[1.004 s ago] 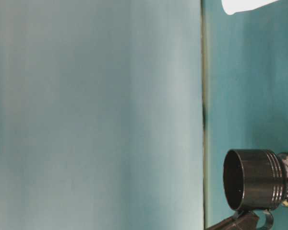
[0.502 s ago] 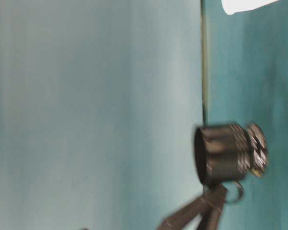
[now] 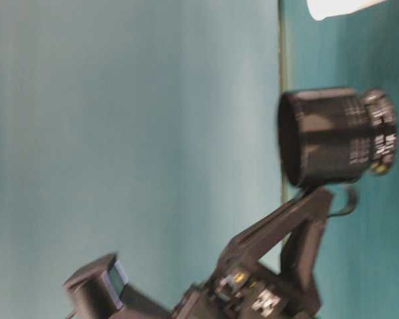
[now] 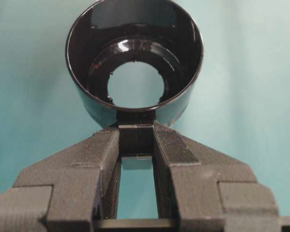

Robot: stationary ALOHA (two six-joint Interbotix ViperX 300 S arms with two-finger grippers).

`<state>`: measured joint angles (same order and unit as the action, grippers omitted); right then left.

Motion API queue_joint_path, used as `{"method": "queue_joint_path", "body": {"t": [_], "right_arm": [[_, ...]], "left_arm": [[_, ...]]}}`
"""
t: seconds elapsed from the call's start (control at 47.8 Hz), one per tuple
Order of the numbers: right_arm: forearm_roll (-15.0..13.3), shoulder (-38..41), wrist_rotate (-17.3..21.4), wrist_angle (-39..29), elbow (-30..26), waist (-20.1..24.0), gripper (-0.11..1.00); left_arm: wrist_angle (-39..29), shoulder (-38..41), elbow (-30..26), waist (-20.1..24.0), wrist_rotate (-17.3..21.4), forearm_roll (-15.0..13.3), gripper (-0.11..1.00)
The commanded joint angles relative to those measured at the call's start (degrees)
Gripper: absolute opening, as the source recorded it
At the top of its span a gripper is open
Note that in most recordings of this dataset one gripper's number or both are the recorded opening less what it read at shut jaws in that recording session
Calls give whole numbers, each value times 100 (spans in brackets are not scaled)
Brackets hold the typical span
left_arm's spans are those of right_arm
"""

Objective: Put the paper cup into the moved cup holder.
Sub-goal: 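Slide the black cup holder rightward toward the table center with the left gripper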

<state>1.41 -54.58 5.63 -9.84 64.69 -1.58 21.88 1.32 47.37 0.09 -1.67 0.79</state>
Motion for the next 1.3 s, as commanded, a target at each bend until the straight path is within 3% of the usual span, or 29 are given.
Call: {"method": "queue_joint_path", "body": {"t": [0.0, 0.648, 1.276], "right_arm": [[18, 44, 44, 18, -158, -9, 3], [18, 44, 44, 18, -158, -9, 3], [18, 44, 44, 18, -158, -9, 3]], "left_arm": [[18, 70, -167, -18, 9, 18, 18], [-70, 659, -220, -35, -26, 9, 18], [-114, 677, -193, -35, -53, 18, 19]]}}
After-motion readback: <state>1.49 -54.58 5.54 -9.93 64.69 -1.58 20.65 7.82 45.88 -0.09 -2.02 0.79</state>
